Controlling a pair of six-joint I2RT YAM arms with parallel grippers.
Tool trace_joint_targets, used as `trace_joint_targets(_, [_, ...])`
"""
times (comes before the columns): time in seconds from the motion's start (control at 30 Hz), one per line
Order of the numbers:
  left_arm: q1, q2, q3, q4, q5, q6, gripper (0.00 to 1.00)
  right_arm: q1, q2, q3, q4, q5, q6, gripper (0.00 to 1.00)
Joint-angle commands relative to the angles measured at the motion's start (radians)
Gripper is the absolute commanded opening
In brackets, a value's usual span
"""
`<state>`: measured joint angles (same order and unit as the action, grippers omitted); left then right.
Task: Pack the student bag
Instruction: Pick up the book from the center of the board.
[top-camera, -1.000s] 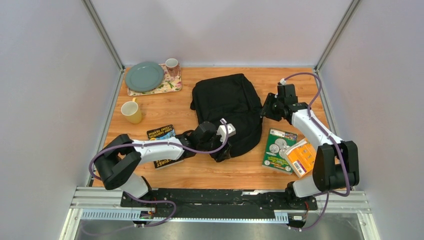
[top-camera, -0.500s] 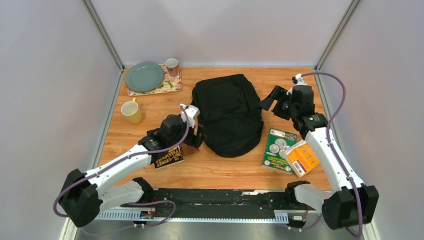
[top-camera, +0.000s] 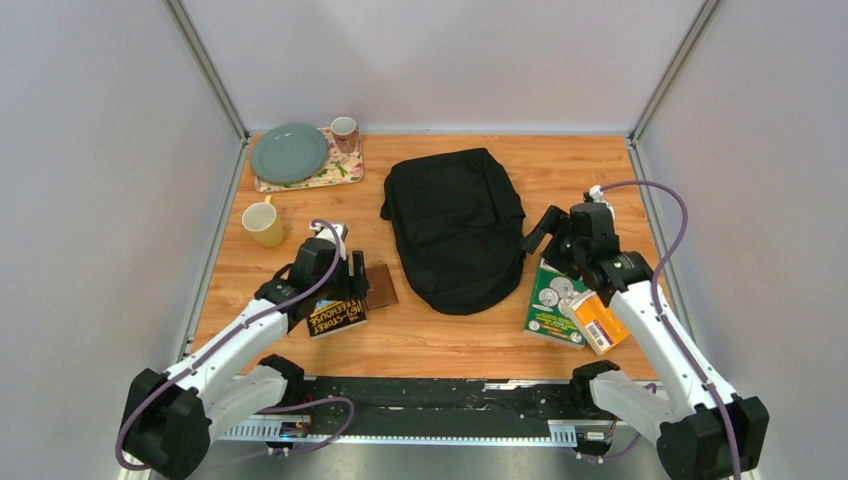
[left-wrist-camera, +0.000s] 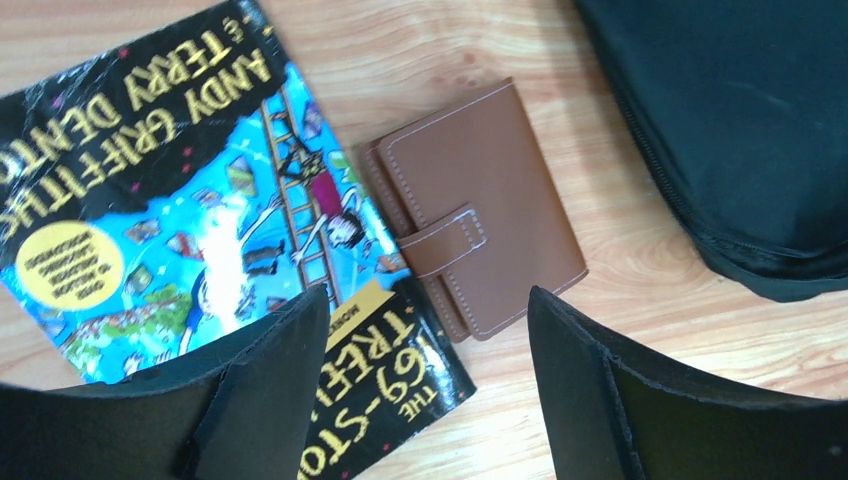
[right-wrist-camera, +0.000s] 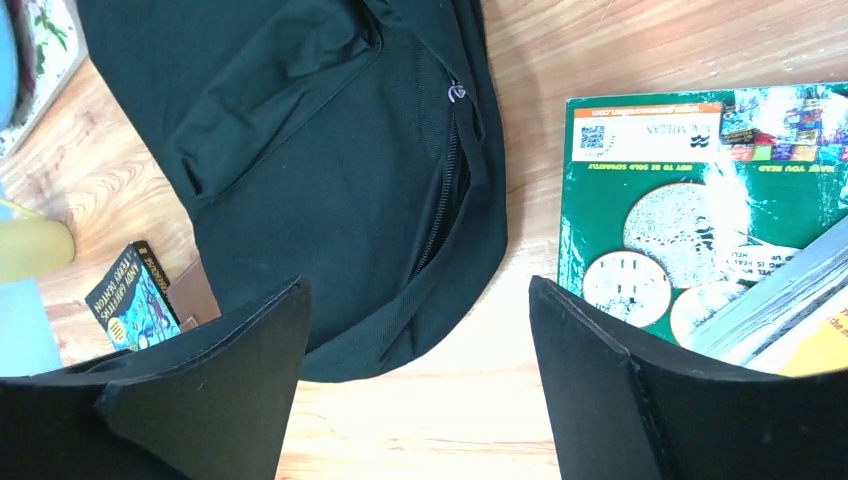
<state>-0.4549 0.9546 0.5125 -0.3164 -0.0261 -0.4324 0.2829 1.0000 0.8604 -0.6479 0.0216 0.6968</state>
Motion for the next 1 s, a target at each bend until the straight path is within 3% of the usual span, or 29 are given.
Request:
trace_joint_targets(0.0, [0.030, -0.052, 0.049, -0.107, -0.096, -0.049, 0.81, -0.002, -0.067, -0.032, 0.084, -0.033, -0.021, 0.83])
trace_joint_targets(0.03, [0.039, -0.065, 0.041, -0.115, -0.116, -0.054, 0.81, -0.001, -0.067, -0.041, 0.135, -0.211, -0.017, 0.83])
trace_joint_targets(0.1, [0.079, -0.098, 0.021, -0.136, -0.123, -0.086, 0.83, 0.044, -0.052, -0.047, 0.263, -0.308, 0.004, 0.86])
trace_joint_targets(0.23, [0.221, -0.171, -0.025, -0.162, -0.121, -0.134, 0.84, 0.302, 0.101, 0.052, 0.232, -0.218, -0.020, 0.88])
trace_joint_targets(0.43, [0.347, -0.220, -0.098, -0.188, -0.123, -0.192, 0.89, 0.499, 0.343, 0.147, 0.356, -0.264, 0.020, 0.88])
trace_joint_targets(0.63, [0.449, -0.221, -0.166, -0.138, -0.012, -0.221, 0.89, 0.614, 0.577, 0.304, 0.378, -0.345, 0.058, 0.88])
trace_joint_targets(0.77, [0.473, -0.212, -0.203, -0.109, 0.049, -0.229, 0.89, 0.662, 0.670, 0.298, 0.489, -0.394, 0.156, 0.86])
trace_joint_targets(0.97, [0.478, -0.227, -0.273, -0.055, 0.118, -0.270, 0.85, 0.702, 0.830, 0.387, 0.534, -0.465, 0.164, 0.73])
